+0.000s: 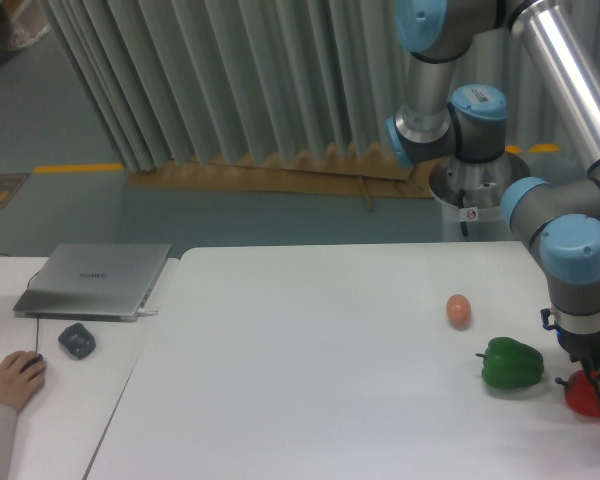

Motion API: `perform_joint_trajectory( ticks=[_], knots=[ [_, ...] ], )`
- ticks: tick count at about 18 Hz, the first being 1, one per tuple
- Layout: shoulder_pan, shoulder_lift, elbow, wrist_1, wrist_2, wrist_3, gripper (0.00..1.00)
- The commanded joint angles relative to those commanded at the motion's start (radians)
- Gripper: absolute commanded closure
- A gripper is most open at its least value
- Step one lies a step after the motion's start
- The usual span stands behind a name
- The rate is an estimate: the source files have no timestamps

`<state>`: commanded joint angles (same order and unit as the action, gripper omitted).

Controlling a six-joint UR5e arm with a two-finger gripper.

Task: Place the red peppers in a basket
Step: 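Lower the gripper onto the red bell pepper, then close the gripper around the red bell pepper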

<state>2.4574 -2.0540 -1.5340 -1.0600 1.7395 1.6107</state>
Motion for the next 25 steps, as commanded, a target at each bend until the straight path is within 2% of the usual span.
perform_joint_trajectory(
  ticks=[6, 7, 8, 10, 11, 22, 23, 25],
  knots=[
    [0.000, -0.003, -0.002, -0.003, 0.012, -0.011, 0.01],
    [0.000, -0.003, -0.002, -0.003, 0.027, -0.008, 0.10],
    [0.000, -0.003, -0.003, -0.003, 0.038, -0.012, 0.26],
    [0.000, -0.005, -0.005, -0.003, 0.041, -0.008, 0.35],
    [0.000, -0.005, -0.005, -0.003, 0.041, -0.009, 0.44],
    [0.006, 0.008, -0.003, -0.009, 0.029, 0.000, 0.44],
    [0.006, 0.017, -0.003, -0.014, 0.023, 0.000, 0.44],
    [0.008, 0.044, -0.003, -0.061, 0.009, 0.000, 0.45]
  ],
)
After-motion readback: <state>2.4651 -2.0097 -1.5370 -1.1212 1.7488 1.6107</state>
